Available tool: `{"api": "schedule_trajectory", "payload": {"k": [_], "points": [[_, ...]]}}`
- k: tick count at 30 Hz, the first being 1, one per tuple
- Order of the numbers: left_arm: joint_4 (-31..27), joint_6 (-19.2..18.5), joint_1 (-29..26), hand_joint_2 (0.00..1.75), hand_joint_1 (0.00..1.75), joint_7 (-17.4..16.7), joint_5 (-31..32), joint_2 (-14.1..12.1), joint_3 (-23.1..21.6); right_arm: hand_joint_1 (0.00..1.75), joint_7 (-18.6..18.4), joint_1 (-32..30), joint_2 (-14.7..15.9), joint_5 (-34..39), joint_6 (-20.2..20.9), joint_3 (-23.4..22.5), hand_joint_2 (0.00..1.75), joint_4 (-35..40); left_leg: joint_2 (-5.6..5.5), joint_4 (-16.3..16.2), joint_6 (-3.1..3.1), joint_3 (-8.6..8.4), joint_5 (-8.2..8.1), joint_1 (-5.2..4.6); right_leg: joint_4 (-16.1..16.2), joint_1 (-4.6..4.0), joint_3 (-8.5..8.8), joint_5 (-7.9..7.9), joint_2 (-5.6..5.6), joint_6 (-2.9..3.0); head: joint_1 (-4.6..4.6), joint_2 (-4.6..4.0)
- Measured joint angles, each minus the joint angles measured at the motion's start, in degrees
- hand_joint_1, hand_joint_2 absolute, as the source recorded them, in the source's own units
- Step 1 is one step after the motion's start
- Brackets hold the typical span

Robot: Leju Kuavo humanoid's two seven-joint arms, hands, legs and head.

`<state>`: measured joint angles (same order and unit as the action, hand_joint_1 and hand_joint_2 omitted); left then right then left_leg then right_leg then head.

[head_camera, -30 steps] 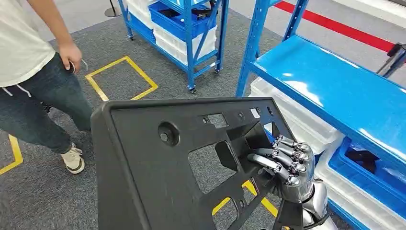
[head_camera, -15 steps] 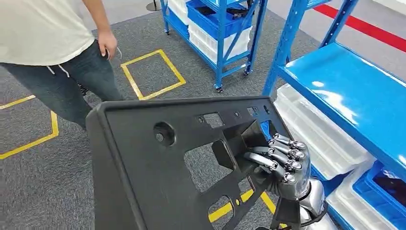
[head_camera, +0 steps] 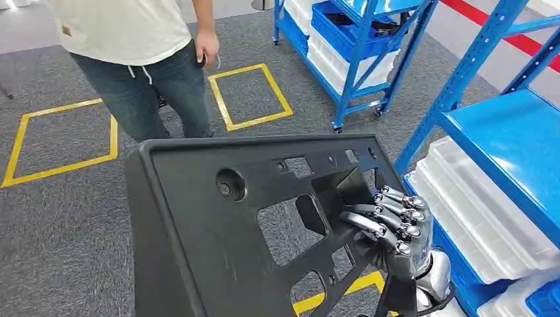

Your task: Take the parts from the cabinet and place them on the table.

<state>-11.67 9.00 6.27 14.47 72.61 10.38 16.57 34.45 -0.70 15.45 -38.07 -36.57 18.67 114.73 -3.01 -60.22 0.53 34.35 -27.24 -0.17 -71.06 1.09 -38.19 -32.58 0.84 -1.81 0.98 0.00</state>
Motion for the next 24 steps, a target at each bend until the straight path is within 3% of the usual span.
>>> {"api": "schedule_trajectory", "payload": {"k": [1,2,3,6,7,9,10,12,13,14,16,17,18,19,22,23,24], "points": [[0.0,0.0,0.01,1.75,0.0,0.02,0.0,0.0,-0.04,1.75,0.0,0.02,0.0,0.0,0.02,0.0,1.75,0.0,-0.61,-0.03,-0.05,-0.12,-0.01,0.09,4.71,0.05,2.17,2.63,-0.55,0.07,0.02,0.0],[0.0,0.0,0.02,1.75,0.0,0.02,0.0,0.02,-0.11,1.75,0.0,0.02,0.0,0.0,0.02,-0.02,1.75,0.0,-1.08,-0.06,-0.17,-0.12,-0.04,0.16,9.08,0.18,4.09,4.42,-2.19,0.08,0.09,0.0],[0.0,0.0,0.12,1.75,0.0,0.02,0.0,0.02,-0.22,1.75,0.0,0.02,-0.02,0.0,0.04,-0.02,1.75,0.0,-1.6,-0.34,-0.54,0.23,-0.07,-0.21,10.64,0.13,4.83,3.45,-3.7,0.12,0.17,0.0],[-0.02,0.0,-0.01,1.75,0.0,0.02,0.0,0.0,-0.37,1.75,0.0,0.06,-0.02,0.0,0.07,-0.07,1.75,0.0,-2.64,0.16,-1.54,0.64,0.56,0.21,10.7,-0.12,4.71,3.5,-3.04,0.68,0.04,0.0],[0.0,0.0,0.0,1.75,0.0,0.0,0.0,0.0,-0.39,1.75,0.0,0.11,-0.02,0.0,0.07,-0.07,1.75,0.0,-2.98,0.15,-1.75,0.69,0.55,0.21,10.95,0.3,4.93,3.67,-2.56,1.02,0.02,0.0],[-0.02,0.02,0.04,1.75,0.0,-0.02,0.0,0.0,-0.44,1.75,0.0,0.22,-0.02,0.0,0.07,-0.04,1.75,0.0,0.65,-2.7,-2.07,1.55,-1.56,-0.05,11.14,0.54,5.24,3.68,-1.52,1.63,-0.57,0.0],[-0.02,0.02,0.16,1.75,0.0,0.0,0.0,0.0,-0.5,1.75,0.0,0.2,-0.02,0.0,0.07,-0.07,1.75,0.0,1.53,-7.02,-2.22,3.34,-3.84,0.08,11.14,0.39,5.34,3.58,-0.94,1.92,-0.83,0.0],[-0.04,0.09,0.53,1.75,0.0,0.02,-0.09,0.0,-0.5,1.75,0.0,0.18,-0.02,0.0,0.09,-0.07,1.75,0.0,2.0,-15.51,-2.4,6.88,-7.2,0.27,11.13,0.25,5.41,3.49,0.18,2.03,-0.85,0.0],[-0.07,0.09,0.64,1.75,0.0,0.02,-0.09,0.0,-0.5,1.75,0.0,0.16,-0.02,0.0,0.09,-0.07,1.75,0.0,2.13,-17.15,-2.48,7.39,-7.24,0.36,11.12,0.24,5.48,3.45,0.67,2.06,-0.87,0.0],[-0.07,0.09,0.63,1.75,0.0,0.0,-0.09,0.0,-0.54,1.75,0.0,0.17,-0.02,0.0,0.07,-0.04,1.75,0.0,2.36,-16.02,-2.53,6.68,-6.14,0.5,11.12,0.25,5.56,3.4,1.07,2.02,-0.87,0.0],[-0.07,0.07,0.44,1.75,0.0,-0.11,0.02,0.0,-0.68,1.75,0.0,0.17,-0.02,0.0,0.07,-0.04,1.75,0.0,3.11,-7.38,-2.56,2.34,-1.59,0.92,11.1,0.27,5.92,3.16,1.75,1.75,-0.89,0.0],[-0.07,0.04,0.35,1.75,0.0,-0.11,0.04,0.0,-0.72,1.75,0.0,0.17,-0.02,0.0,0.07,-0.07,1.75,0.0,4.41,-2.37,-2.55,-0.08,0.35,1.03,11.1,0.3,6.22,2.98,2.06,1.48,-0.9,0.0],[-0.04,0.0,0.18,1.75,0.0,-0.13,0.04,0.0,-0.74,1.75,0.0,0.17,-0.02,0.0,0.07,-0.07,1.75,0.0,5.89,-1.36,-2.82,-0.44,-0.69,0.37,11.02,-0.07,6.15,2.85,2.26,1.2,-0.94,0.0],[-0.04,0.0,0.17,1.75,0.0,-0.07,0.04,0.0,-0.77,1.75,0.0,0.13,-0.02,0.0,0.04,-0.18,1.75,0.0,5.59,-0.25,-2.22,-0.63,-1.0,0.37,10.79,-0.28,5.83,2.82,2.5,0.97,-1.01,0.0],[-0.04,0.02,-0.04,1.75,0.0,0.0,0.02,0.0,-0.76,1.75,0.0,0.05,-0.04,0.0,0.02,-0.26,1.75,0.0,4.22,-0.18,-1.25,-0.09,-0.7,-0.1,11.33,0.01,6.07,3.04,3.79,0.06,-0.79,0.0],[-0.07,0.07,-0.04,1.75,0.0,0.0,0.02,0.0,-0.77,1.75,0.0,0.06,-0.04,0.0,-0.02,-0.33,1.75,0.0,3.84,0.22,-0.78,-0.37,-0.41,0.21,10.99,0.15,5.97,2.42,3.33,-0.26,-0.7,0.0],[-0.07,0.09,-0.04,1.75,0.0,0.0,0.02,0.0,-0.76,1.75,0.02,0.0,-0.07,0.0,-0.04,-0.33,1.75,0.0,3.45,0.33,-0.59,-0.37,-0.33,0.19,9.49,0.17,5.26,1.24,1.77,-0.26,-0.7,0.0]]}}
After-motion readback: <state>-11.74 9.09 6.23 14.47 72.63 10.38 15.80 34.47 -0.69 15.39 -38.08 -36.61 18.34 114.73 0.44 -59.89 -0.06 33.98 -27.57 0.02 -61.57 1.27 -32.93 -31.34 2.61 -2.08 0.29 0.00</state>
